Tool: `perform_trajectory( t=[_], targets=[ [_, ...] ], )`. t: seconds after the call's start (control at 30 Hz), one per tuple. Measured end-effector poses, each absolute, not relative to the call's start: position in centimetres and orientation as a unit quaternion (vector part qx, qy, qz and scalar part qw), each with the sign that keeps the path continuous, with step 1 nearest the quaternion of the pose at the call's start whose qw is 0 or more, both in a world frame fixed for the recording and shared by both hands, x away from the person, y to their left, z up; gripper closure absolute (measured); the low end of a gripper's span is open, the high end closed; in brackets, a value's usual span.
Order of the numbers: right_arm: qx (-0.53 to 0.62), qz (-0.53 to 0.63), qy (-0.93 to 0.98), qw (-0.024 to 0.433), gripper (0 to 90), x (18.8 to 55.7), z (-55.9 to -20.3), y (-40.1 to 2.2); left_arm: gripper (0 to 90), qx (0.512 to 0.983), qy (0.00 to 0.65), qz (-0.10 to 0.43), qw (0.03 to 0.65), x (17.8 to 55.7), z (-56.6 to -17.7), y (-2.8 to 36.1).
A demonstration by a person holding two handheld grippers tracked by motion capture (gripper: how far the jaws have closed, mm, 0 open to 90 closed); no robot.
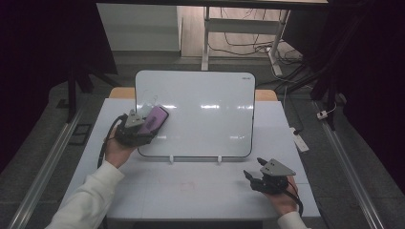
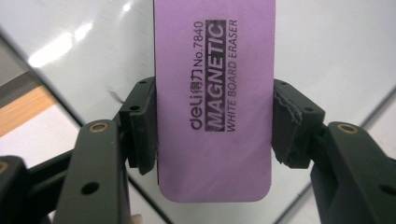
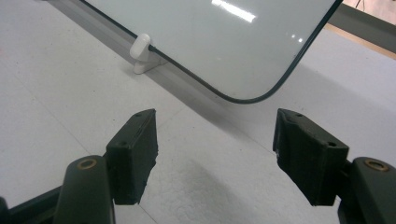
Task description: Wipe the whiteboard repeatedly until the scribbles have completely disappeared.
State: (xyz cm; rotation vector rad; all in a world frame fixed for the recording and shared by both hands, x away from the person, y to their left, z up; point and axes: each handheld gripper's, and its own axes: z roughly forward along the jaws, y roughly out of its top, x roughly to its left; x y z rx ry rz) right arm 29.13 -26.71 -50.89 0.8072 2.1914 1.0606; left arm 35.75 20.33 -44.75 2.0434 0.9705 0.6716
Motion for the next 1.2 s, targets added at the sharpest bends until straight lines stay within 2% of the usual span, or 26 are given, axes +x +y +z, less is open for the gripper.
perform_trajectory(
  t=[0.43,0.5,0.93,1.1,1.2],
  targets=[
    [0.302,0.395,0.819,0.286,30.2,29.2,-50.9,-26.8,40.7,0.761,0.413,0.326,0.379,39.6,-39.7,21.3],
    [0.302,0.394,0.819,0.286,30.1,29.2,-51.0,-26.9,40.8,0.755,0.42,0.323,0.387,39.9,-39.4,21.6],
    [0.3,0.394,0.821,0.284,30.1,29.2,-51.0,-26.7,40.8,0.816,0.35,0.308,0.342,37.6,-42.6,16.6],
    [0.3,0.393,0.821,0.285,30.1,29.2,-51.0,-26.7,40.8,0.826,0.341,0.291,0.341,37.0,-43.3,16.7],
    [0.301,0.394,0.82,0.285,30.1,29.2,-51.0,-26.7,40.8,0.814,0.357,0.298,0.347,37.5,-42.6,17.7]
  ],
)
